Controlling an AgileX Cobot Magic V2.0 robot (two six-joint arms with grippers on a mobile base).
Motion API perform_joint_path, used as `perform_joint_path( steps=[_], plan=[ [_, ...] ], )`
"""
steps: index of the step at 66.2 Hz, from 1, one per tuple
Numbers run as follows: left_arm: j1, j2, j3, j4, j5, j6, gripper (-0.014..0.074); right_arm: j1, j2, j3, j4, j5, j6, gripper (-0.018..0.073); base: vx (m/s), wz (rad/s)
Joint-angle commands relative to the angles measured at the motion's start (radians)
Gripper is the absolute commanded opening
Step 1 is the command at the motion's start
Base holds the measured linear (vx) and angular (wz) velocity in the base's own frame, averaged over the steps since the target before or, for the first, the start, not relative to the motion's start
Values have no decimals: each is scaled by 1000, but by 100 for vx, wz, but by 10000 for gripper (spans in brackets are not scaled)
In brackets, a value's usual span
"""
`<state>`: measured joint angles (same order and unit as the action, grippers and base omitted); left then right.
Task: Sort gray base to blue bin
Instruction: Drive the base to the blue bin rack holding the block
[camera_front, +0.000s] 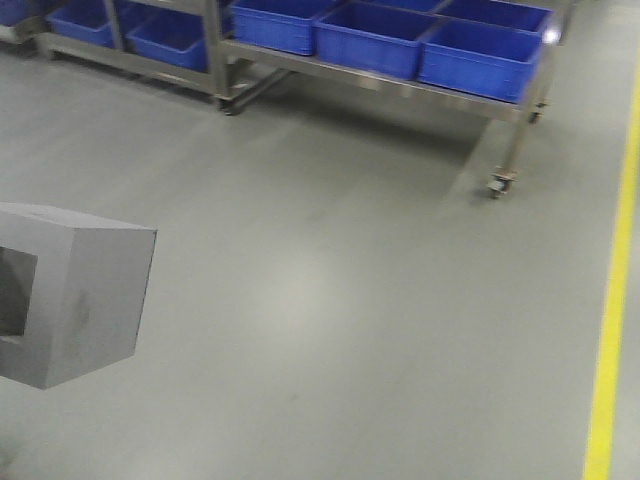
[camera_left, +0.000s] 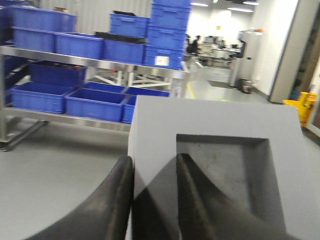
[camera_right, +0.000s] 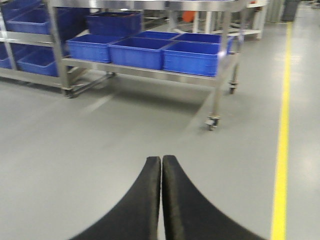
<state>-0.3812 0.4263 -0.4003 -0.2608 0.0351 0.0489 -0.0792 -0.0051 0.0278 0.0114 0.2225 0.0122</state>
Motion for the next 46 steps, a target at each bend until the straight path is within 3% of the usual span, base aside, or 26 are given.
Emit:
perform_joint_path(
  steps=[1, 46],
  plan=[
    [-5, 5, -30, -10, -107, -12, 2, -2, 18, 2, -4, -72, -12, -5, 9, -62],
    [-5, 5, -30, -10, -107, -12, 2, -2, 18, 2, -4, -72, -12, -5, 12, -58]
  ],
)
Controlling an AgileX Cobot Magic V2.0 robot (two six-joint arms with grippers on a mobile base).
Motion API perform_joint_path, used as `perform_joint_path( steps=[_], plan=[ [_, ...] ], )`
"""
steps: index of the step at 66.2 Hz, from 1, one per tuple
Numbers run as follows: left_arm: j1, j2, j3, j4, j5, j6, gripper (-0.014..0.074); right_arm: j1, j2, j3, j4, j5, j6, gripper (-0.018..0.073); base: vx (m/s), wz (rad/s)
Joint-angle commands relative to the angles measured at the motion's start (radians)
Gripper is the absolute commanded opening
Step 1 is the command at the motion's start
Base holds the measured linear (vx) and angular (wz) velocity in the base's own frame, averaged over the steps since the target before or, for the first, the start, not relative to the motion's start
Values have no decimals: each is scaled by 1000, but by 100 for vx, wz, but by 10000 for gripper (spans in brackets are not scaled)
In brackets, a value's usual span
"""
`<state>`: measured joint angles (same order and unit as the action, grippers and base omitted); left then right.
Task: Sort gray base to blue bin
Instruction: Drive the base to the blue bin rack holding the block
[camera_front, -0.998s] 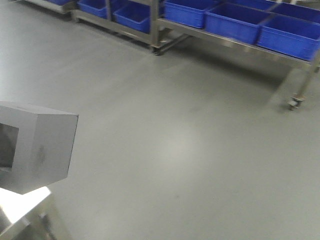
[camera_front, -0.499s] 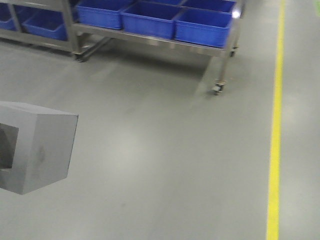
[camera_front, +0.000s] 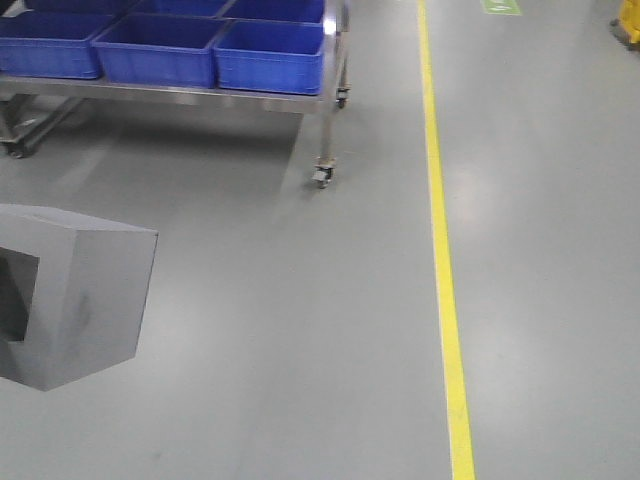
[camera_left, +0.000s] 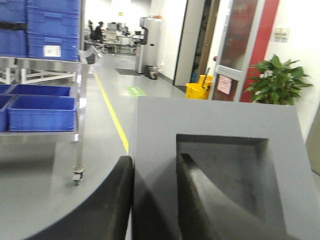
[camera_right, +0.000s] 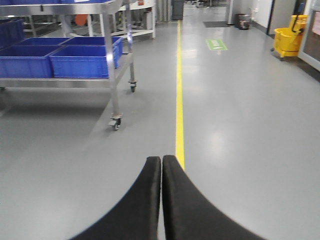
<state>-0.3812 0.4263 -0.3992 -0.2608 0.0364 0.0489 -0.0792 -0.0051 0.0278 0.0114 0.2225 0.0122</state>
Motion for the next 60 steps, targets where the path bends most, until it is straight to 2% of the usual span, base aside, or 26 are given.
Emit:
perform_joint_path(
  steps=[1, 22, 60],
  plan=[
    [-5, 5, -31, -10, -108, -12, 2, -2, 18, 2, -4, -72, -12, -5, 16, -38],
    [-5, 5, -31, -10, -108, -12, 2, -2, 18, 2, -4, -72, -12, -5, 22, -21],
    [-5, 5, -31, -10, -108, -12, 2, -2, 18, 2, -4, -72, -12, -5, 35, 0]
  ],
)
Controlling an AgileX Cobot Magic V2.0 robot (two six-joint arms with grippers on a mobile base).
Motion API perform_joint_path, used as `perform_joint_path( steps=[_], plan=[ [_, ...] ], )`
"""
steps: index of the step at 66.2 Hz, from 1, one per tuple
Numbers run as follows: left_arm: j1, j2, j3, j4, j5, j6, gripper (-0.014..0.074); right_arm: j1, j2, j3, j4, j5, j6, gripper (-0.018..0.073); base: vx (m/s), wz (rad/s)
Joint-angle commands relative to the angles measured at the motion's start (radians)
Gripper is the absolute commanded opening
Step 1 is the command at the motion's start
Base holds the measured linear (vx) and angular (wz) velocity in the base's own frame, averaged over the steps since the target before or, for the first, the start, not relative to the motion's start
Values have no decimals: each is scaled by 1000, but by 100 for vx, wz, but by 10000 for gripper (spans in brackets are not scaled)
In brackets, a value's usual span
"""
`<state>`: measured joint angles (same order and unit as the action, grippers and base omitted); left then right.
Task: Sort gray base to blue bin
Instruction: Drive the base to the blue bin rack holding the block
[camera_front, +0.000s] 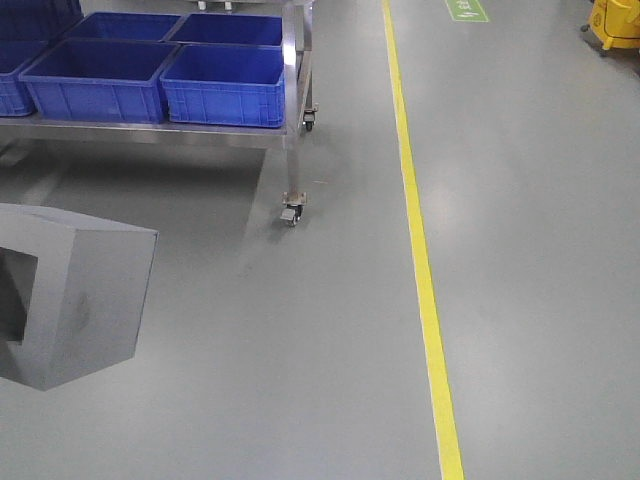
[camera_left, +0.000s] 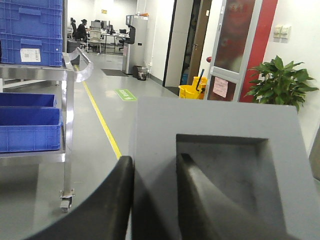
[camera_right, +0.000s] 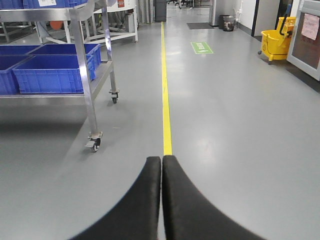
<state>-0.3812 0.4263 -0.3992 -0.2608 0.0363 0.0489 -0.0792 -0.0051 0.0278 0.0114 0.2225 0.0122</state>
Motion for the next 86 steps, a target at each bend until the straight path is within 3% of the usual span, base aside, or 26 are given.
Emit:
perform_joint_path(
  steps=[1, 47, 86],
  plan=[
    [-5, 5, -31, -10, -108, -12, 2, -2, 18, 2, -4, -72, -12, -5, 37, -3],
    [-5, 5, -31, -10, -108, -12, 2, -2, 18, 2, -4, -72, -12, -5, 35, 1],
    [-5, 5, -31, -10, -108, -12, 2, -2, 18, 2, -4, -72, -12, -5, 27, 60]
  ],
)
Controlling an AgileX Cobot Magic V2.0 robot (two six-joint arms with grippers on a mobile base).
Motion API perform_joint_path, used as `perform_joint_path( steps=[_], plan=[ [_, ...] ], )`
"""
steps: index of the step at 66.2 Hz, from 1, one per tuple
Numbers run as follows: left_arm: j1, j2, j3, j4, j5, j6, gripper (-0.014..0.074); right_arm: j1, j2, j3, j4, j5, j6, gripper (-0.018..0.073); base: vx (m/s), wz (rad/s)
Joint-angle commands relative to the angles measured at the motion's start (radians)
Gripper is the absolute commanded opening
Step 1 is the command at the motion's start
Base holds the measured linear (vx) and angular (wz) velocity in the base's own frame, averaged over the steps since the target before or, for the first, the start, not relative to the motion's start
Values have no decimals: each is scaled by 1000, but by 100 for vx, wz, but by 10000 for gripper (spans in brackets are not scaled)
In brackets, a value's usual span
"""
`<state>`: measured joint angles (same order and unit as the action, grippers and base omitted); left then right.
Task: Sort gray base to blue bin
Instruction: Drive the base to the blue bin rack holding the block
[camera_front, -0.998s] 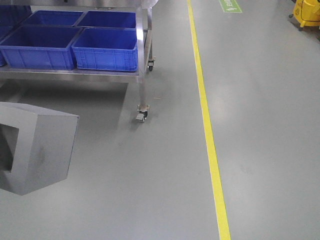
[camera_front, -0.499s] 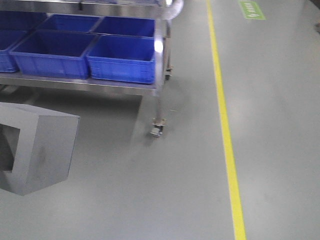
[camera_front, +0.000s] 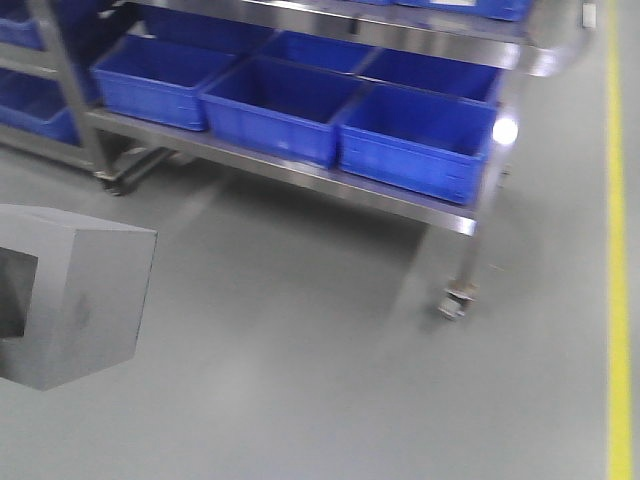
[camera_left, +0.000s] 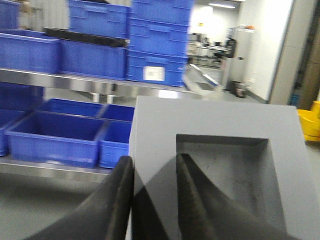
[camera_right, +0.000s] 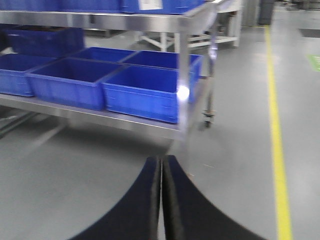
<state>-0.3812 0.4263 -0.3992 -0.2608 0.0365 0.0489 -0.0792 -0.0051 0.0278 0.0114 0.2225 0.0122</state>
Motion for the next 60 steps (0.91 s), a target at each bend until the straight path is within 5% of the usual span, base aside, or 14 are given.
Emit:
perform_joint_path(
  steps=[1, 60],
  plan=[
    [-5, 5, -31, -10, -108, -12, 2, -2, 18, 2, -4, -72, -12, -5, 26, 73],
    [-5, 5, -31, -10, -108, -12, 2, -2, 18, 2, -4, -72, -12, -5, 28, 62]
  ],
)
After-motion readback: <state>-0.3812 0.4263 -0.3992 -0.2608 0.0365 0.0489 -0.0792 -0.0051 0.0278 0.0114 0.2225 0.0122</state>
